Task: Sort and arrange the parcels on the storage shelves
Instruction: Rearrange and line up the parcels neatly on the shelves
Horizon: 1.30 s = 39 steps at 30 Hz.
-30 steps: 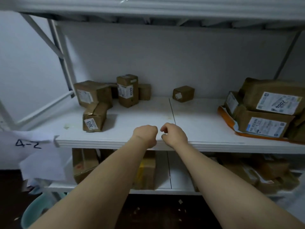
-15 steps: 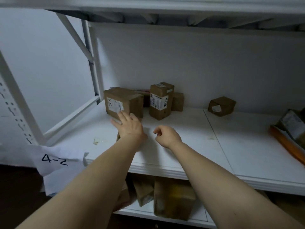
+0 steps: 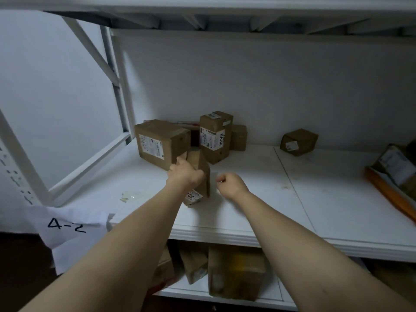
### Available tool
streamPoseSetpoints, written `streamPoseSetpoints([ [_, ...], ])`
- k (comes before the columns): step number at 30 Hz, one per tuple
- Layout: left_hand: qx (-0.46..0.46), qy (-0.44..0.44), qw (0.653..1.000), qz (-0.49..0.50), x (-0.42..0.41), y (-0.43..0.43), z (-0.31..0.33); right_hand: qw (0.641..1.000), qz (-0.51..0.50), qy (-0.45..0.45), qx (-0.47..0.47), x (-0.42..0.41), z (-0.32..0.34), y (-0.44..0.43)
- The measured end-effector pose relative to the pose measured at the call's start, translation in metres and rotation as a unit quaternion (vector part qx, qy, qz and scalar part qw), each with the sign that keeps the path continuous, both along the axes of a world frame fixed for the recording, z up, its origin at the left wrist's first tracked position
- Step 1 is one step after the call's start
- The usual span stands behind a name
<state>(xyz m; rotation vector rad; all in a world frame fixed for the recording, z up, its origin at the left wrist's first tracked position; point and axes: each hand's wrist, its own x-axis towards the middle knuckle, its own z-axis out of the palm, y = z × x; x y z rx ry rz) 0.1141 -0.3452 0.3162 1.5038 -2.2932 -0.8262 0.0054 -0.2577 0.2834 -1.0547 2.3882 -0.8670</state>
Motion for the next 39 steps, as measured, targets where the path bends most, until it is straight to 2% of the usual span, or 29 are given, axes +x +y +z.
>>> streamPoseSetpoints([
  [2, 0.040, 0.039, 0.998, 0.006, -0.010, 0.005, 0.002, 0.995, -0.053, -0.077, -0.035, -0.010, 0.004, 0.010],
  [6, 0.144, 0.150, 0.978, 0.011, -0.027, 0.019, 0.007, 0.953, -0.137, -0.261, -0.067, -0.024, 0.011, 0.034],
  [9, 0.237, 0.266, 0.934, 0.013, -0.035, 0.032, 0.012, 0.920, -0.121, -0.358, -0.101, -0.029, 0.015, 0.054],
  [12, 0.310, 0.341, 0.887, 0.008, -0.040, 0.047, 0.016, 0.898, -0.079, -0.412, -0.130, -0.028, 0.022, 0.070],
  [15, 0.320, 0.362, 0.875, -0.007, -0.040, 0.064, 0.020, 0.882, -0.084, -0.415, -0.206, -0.029, 0.027, 0.080],
  [17, 0.317, 0.366, 0.875, 0.002, -0.039, 0.070, 0.020, 0.885, -0.087, -0.382, -0.250, -0.031, 0.029, 0.083],
  [21, 0.309, 0.358, 0.881, -0.001, -0.041, 0.077, 0.024, 0.928, -0.080, -0.243, -0.271, -0.034, 0.032, 0.091],
  [25, 0.296, 0.340, 0.892, -0.038, -0.046, 0.082, 0.025, 0.956, -0.070, -0.126, -0.257, -0.035, 0.033, 0.093],
  [28, 0.295, 0.355, 0.886, -0.038, -0.051, 0.084, 0.021, 0.966, -0.061, -0.044, -0.248, -0.034, 0.034, 0.091],
  [30, 0.307, 0.374, 0.874, -0.036, -0.055, 0.083, 0.017, 0.967, -0.042, -0.049, -0.247, -0.035, 0.033, 0.090],
  [32, 0.328, 0.378, 0.865, -0.039, -0.055, 0.081, 0.016, 0.952, -0.037, -0.125, -0.276, -0.038, 0.034, 0.089],
  [35, 0.368, 0.377, 0.849, -0.022, -0.053, 0.080, 0.017, 0.897, -0.114, -0.246, -0.350, -0.044, 0.040, 0.092],
  [39, 0.400, 0.386, 0.831, -0.037, -0.056, 0.080, 0.019, 0.868, -0.194, -0.305, -0.339, -0.053, 0.039, 0.095],
])
